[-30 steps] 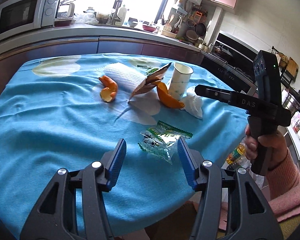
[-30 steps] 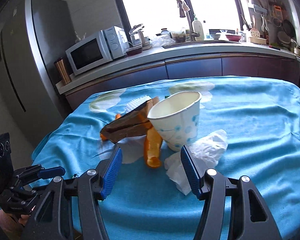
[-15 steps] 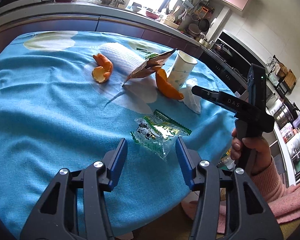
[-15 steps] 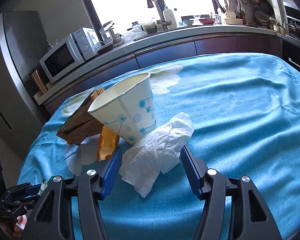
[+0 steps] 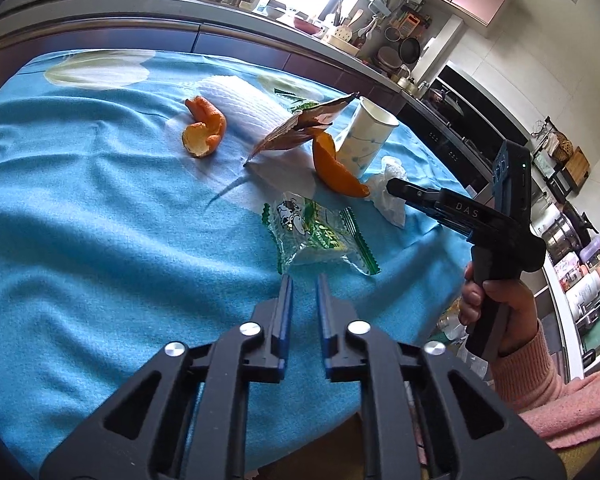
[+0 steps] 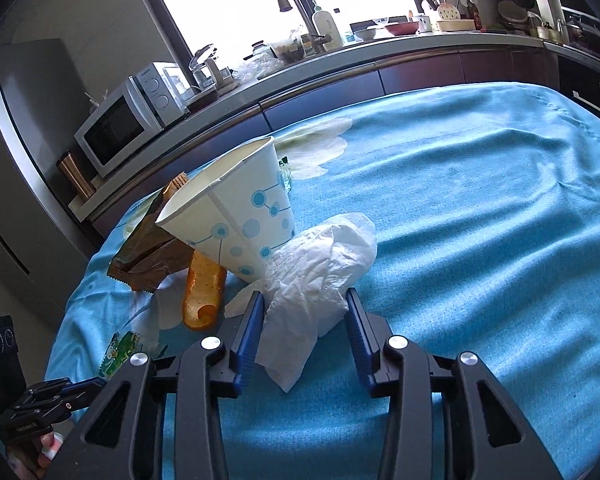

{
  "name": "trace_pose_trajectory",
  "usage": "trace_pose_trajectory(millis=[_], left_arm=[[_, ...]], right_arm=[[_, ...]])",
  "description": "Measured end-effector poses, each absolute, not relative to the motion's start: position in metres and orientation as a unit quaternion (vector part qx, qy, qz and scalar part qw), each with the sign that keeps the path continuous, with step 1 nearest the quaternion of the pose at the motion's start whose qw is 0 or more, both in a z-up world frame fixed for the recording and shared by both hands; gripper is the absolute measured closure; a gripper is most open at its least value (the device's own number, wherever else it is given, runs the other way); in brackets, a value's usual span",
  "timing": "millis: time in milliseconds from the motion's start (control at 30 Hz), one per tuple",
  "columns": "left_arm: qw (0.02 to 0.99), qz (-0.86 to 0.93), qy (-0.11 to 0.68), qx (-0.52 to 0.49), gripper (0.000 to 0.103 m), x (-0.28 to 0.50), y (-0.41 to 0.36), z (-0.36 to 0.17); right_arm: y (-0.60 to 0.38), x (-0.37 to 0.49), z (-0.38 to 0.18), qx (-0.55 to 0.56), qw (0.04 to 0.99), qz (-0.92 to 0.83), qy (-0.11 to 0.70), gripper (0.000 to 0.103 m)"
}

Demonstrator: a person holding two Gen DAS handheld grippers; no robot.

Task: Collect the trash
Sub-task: 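Grasp the white tissue with the right tool while the left tool grasps the green snack wrapper, then carry the tissue and green wrapper over the teal bin with both tools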

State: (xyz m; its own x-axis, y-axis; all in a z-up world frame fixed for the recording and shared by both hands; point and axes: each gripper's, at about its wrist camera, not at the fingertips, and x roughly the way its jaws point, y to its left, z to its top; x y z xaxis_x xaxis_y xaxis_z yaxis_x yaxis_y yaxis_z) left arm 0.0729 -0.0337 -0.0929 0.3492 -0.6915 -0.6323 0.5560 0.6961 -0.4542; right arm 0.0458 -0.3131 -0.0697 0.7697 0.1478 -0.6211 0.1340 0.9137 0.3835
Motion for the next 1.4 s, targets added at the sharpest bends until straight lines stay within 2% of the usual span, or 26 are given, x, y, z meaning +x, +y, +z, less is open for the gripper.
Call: trace_pose_trajectory(millis=[33, 67, 267, 400, 467, 500, 533, 633, 700, 867, 1400], left_arm=[[0.82, -0.381, 0.42, -0.081, 0.068, 0.072, -0.032, -0.092], [0.82, -0.382, 0.417, -0.086, 0.061, 0.072, -0.029, -0.09], [0.818, -0.385, 0.416, -0.097, 0.053, 0.079, -0.025, -0.088], [0.808, -0.388, 0.429, -0.111, 0.049, 0.093, -0.029, -0.093], [0.805, -0.385, 0.436, -0.115, 0.051, 0.099, -0.033, -0.096], [0.804, -0.386, 0.438, -0.116, 0.052, 0.101, -0.034, -0.096], [0.803, -0.386, 0.439, -0.118, 0.058, 0.102, -0.036, -0.097], [0.789, -0.394, 0.453, -0.13, 0.084, 0.107, -0.039, -0.101], [0.789, -0.391, 0.455, -0.131, 0.085, 0.107, -0.041, -0.104], [0.796, -0.389, 0.447, -0.126, 0.088, 0.103, -0.042, -0.102], [0.82, -0.377, 0.411, -0.129, 0.089, 0.09, -0.016, -0.08]], right_arm=[[-0.313, 0.045, -0.07, 0.207, 0.918, 0.004, 0.34, 0.062], [-0.312, 0.045, -0.069, 0.205, 0.918, 0.003, 0.339, 0.06], [-0.314, 0.041, -0.067, 0.208, 0.92, -0.005, 0.333, 0.054], [-0.314, 0.041, -0.064, 0.202, 0.923, -0.005, 0.329, 0.054], [-0.314, 0.04, -0.064, 0.2, 0.923, -0.004, 0.328, 0.055], [-0.314, 0.041, -0.064, 0.199, 0.923, -0.004, 0.329, 0.058], [-0.315, 0.042, -0.065, 0.2, 0.923, -0.003, 0.33, 0.061], [-0.316, 0.044, -0.068, 0.204, 0.92, 0.001, 0.334, 0.073], [-0.315, 0.045, -0.069, 0.201, 0.92, 0.002, 0.336, 0.08], [-0.315, 0.041, -0.067, 0.204, 0.922, 0.005, 0.328, 0.089], [-0.308, 0.01, -0.028, 0.192, 0.943, 0.02, 0.273, 0.091]])
